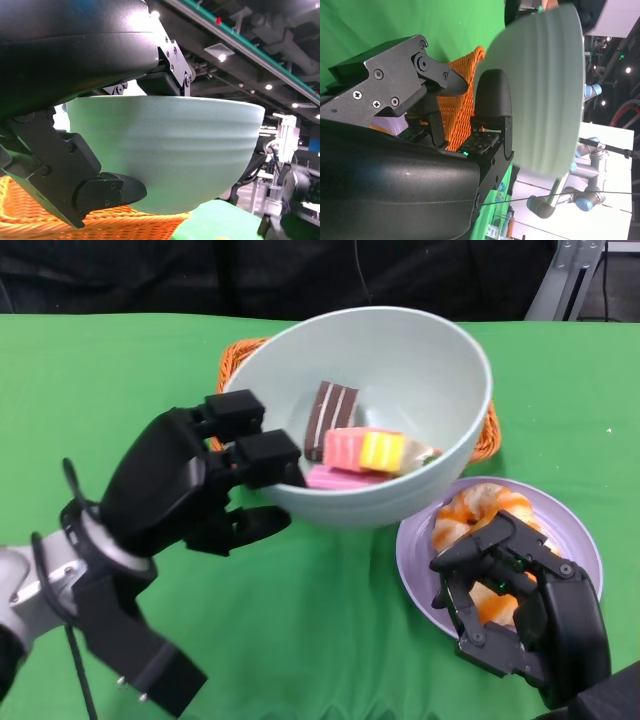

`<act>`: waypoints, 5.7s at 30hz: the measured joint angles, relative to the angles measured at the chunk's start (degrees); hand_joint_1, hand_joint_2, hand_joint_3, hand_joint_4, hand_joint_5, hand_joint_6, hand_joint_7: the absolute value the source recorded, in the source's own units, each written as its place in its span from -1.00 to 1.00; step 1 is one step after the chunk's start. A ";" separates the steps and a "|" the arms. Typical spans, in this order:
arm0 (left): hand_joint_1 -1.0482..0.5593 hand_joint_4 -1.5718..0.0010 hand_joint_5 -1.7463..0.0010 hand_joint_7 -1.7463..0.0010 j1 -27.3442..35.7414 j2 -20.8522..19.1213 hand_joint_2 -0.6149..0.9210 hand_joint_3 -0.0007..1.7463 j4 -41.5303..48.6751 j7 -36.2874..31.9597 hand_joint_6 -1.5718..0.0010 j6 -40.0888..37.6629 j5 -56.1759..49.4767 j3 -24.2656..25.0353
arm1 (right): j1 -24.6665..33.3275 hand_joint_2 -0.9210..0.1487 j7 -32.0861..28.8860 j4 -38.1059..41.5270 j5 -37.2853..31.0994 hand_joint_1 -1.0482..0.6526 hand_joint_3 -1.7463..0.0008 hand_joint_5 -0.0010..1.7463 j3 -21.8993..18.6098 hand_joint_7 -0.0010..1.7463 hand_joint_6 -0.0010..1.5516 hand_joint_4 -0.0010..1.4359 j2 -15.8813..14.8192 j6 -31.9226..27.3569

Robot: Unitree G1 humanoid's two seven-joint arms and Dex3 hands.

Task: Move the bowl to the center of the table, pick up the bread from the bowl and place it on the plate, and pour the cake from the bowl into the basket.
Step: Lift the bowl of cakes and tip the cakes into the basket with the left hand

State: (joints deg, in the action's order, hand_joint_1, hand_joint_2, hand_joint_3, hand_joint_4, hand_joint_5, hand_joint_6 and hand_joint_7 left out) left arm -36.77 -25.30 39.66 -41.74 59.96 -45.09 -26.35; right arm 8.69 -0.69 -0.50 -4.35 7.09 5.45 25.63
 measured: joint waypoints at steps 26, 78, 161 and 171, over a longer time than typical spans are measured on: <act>0.19 0.15 -0.91 -0.54 -7.65 13.24 0.62 0.11 10.93 15.80 0.08 -6.03 8.44 6.38 | 0.22 -0.36 1.92 1.94 0.14 0.09 -0.06 0.74 2.01 0.43 -0.09 0.02 -0.16 1.20; 0.14 0.01 -1.00 -0.81 -19.27 34.77 0.64 0.14 24.83 34.75 0.16 -24.63 36.07 23.03 | 0.42 -0.40 2.24 5.92 -0.67 0.13 -0.05 0.79 2.31 0.50 -0.12 0.00 -0.23 4.61; 0.26 -0.08 -0.78 -0.67 -21.25 39.49 0.50 0.39 12.98 49.25 -0.04 -63.88 70.68 40.31 | -0.44 -0.35 2.36 12.44 -1.12 0.11 -0.11 0.79 2.50 0.47 -0.09 0.00 0.04 10.25; 0.26 -0.09 -0.77 -0.68 -21.07 39.55 0.52 0.36 10.67 49.25 -0.03 -66.20 72.02 40.09 | -0.50 -0.36 2.46 12.45 -1.11 0.11 -0.09 0.79 2.47 0.48 -0.10 0.00 0.04 10.34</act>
State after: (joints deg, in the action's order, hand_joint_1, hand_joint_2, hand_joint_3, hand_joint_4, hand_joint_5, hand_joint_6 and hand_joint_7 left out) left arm -57.84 14.24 50.33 7.51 -6.24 26.93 13.74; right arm 8.19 1.77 11.95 -5.46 9.56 5.49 35.97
